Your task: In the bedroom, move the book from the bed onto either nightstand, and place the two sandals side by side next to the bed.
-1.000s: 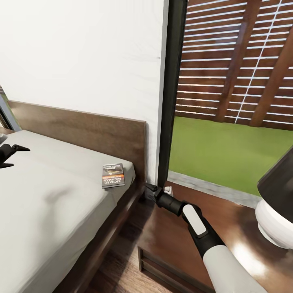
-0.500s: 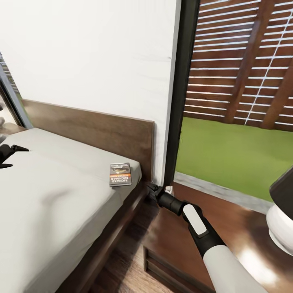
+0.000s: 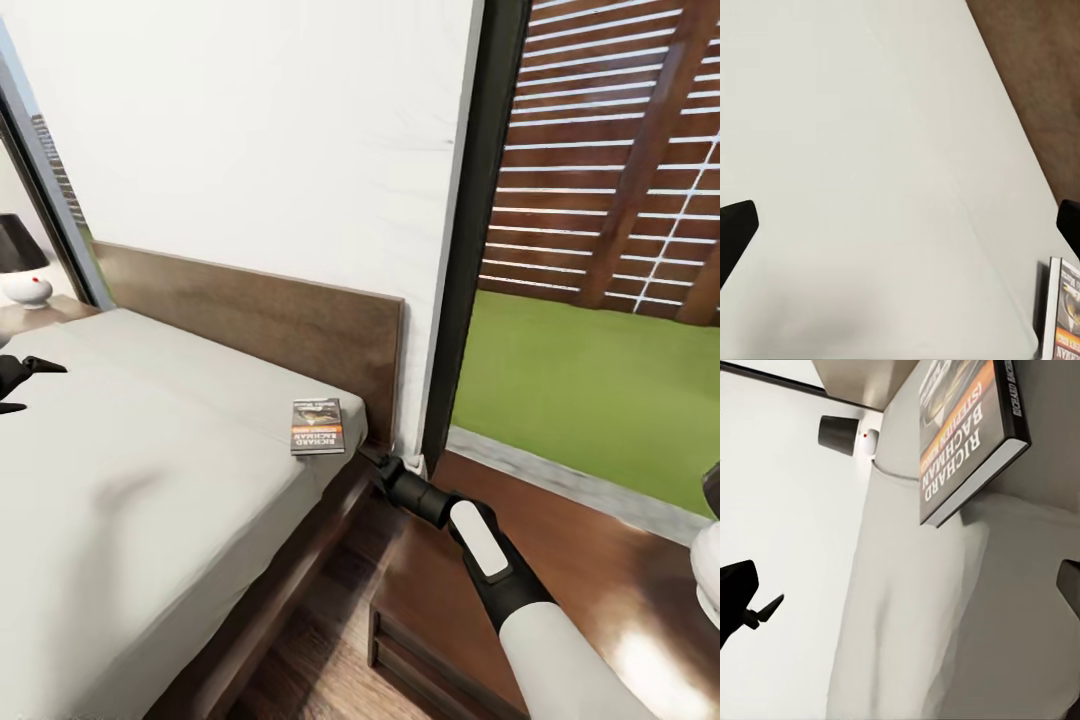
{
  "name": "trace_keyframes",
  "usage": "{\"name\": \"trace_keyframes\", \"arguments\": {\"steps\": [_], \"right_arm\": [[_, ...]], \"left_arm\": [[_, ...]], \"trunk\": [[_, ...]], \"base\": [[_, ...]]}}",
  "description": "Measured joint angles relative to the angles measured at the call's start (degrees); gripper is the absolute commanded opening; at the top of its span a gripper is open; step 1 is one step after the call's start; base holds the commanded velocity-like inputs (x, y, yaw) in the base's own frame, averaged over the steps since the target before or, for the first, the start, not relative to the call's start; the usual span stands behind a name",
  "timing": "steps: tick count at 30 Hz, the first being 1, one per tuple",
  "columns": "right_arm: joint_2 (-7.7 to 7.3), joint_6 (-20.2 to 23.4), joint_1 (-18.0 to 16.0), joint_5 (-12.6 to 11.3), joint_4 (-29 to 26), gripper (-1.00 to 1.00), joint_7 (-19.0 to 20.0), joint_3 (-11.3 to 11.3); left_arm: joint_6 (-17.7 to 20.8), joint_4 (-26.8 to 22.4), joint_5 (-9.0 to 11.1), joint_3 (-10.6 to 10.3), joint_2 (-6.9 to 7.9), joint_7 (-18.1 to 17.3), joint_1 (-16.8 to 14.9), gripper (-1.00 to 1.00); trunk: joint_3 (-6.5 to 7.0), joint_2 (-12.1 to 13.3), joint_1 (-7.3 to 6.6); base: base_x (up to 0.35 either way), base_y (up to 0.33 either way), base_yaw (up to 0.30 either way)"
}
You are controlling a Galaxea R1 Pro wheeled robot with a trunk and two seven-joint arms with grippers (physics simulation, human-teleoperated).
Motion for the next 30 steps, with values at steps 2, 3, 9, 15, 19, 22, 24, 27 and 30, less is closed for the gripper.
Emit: {"name": "trace_keyframes", "arguments": {"steps": [2,3,9,15,19,22,24,27,30], "right_arm": [[0.00,0.00,0.00,0.00,-0.16,1.00,-0.01,-0.05],[0.00,0.00,0.00,0.00,-0.22,1.00,-0.02,-0.07],[0.00,-0.14,-0.02,0.01,-0.38,1.00,-0.09,-0.26],[0.00,-3.55,0.00,0.18,-0.18,1.00,-0.49,-0.33],[-0.02,-7.68,0.00,0.31,0.00,1.00,-0.74,-0.40],[-0.05,-8.82,-0.02,0.34,0.04,1.00,-0.78,-0.45],[-0.06,-9.23,-0.01,0.35,0.06,1.00,-0.80,-0.45],[-0.18,-9.61,-0.01,0.36,0.07,1.00,-0.84,-0.44],[-0.38,-9.84,0.00,0.41,0.08,1.00,-0.86,-0.44]], "left_arm": [[0.00,0.02,-0.01,-0.01,0.02,0.00,0.00,1.00],[0.00,0.02,-0.01,-0.02,0.02,0.00,0.00,1.00],[0.00,0.03,-0.02,-0.13,0.04,0.00,0.03,1.00],[0.00,0.02,-0.03,-0.24,0.04,0.00,0.01,1.00],[0.00,0.02,-0.03,-0.27,0.04,-0.01,0.01,1.00],[0.00,0.04,-0.03,-0.27,0.04,-0.01,0.03,1.00],[0.00,0.04,-0.03,-0.29,0.04,-0.01,0.02,1.00],[0.00,0.04,-0.04,-0.32,0.04,-0.01,0.01,1.00],[0.00,0.05,-0.04,-0.33,0.04,-0.01,0.00,1.00]], "trunk": [[0.00,0.00,0.00],[0.00,0.00,0.00],[0.00,0.00,0.00],[0.00,0.00,0.00],[0.00,0.00,0.00],[0.00,0.00,0.00],[0.00,0.00,0.00],[0.00,0.00,0.00],[0.00,0.00,0.00]], "base": [[0.000,0.000,0.031],[0.000,0.000,0.022],[0.000,0.000,0.011],[0.000,0.000,0.003],[0.000,0.000,0.000],[0.000,0.000,0.000],[0.000,0.000,0.000],[0.000,0.000,0.000],[0.000,0.000,0.000]]}}
